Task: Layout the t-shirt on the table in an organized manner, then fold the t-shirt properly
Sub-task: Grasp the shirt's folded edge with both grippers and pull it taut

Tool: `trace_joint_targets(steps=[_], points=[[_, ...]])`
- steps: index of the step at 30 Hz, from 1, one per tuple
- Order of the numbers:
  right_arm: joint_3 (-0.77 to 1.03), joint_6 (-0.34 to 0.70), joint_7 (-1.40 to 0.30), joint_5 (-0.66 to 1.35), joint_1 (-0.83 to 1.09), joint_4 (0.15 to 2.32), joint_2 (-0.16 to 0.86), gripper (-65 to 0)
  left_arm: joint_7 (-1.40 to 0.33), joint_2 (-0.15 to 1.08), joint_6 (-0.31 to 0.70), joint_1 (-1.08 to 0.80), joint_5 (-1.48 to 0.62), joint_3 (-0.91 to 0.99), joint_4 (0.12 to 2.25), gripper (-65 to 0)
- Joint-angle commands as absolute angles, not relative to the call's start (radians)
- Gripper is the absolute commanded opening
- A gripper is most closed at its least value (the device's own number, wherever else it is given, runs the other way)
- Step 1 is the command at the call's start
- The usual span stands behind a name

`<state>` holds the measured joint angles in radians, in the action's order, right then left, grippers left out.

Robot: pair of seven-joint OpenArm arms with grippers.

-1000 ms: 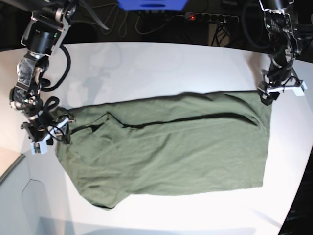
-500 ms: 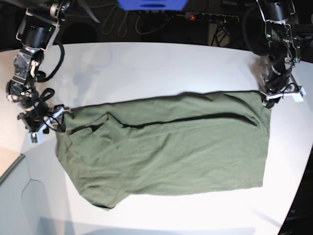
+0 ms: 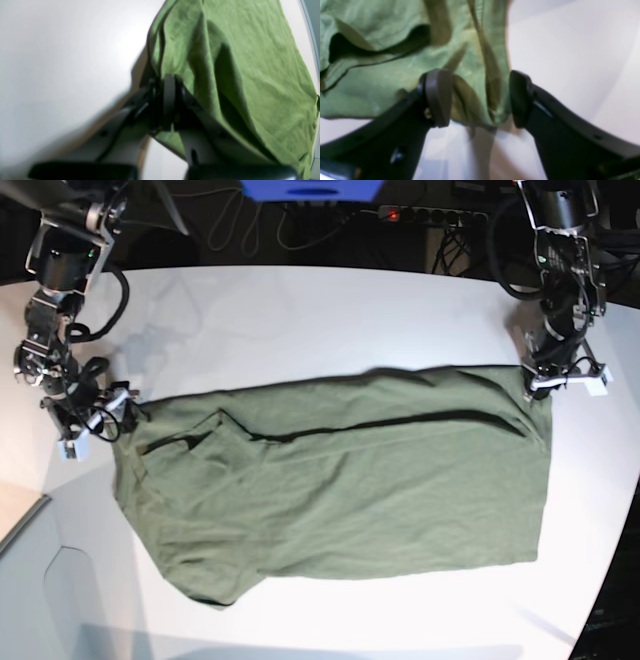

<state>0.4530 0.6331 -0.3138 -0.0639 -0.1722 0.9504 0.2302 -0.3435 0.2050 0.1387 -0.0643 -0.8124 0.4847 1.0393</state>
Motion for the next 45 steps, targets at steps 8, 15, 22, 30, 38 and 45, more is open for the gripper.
trace_joint_targets(steps=[8,15,22,30,38,45], points=[[0.458,0.644,-0.303,-0.054,-0.176,0.963,0.254,-65.0,-0.352,0.237,0.139,-0.064,-0.814,0.493,1.052,-65.0],[0.458,0.650,-0.303,-0.048,-0.051,1.173,0.246,-65.0,-0.354,0.239,0.139,-0.116,-0.822,0.496,1.162,-65.0],[0.460,0.650,-0.305,-0.048,-0.054,1.345,0.225,-65.0,-0.354,0.248,0.131,-0.104,-0.823,0.498,1.259,-65.0],[0.536,0.645,-0.306,-0.053,-0.168,1.360,0.174,-65.0,-0.486,0.303,0.130,0.033,-0.820,0.552,1.248,-65.0],[0.545,0.650,-0.300,-0.048,-0.048,1.363,0.163,-65.0,-0.558,0.300,0.137,0.008,-0.820,0.595,1.251,-65.0],[0.547,0.650,-0.297,-0.047,0.125,1.428,0.145,-65.0,-0.553,0.297,0.139,-0.097,-0.822,0.593,1.248,-65.0]])
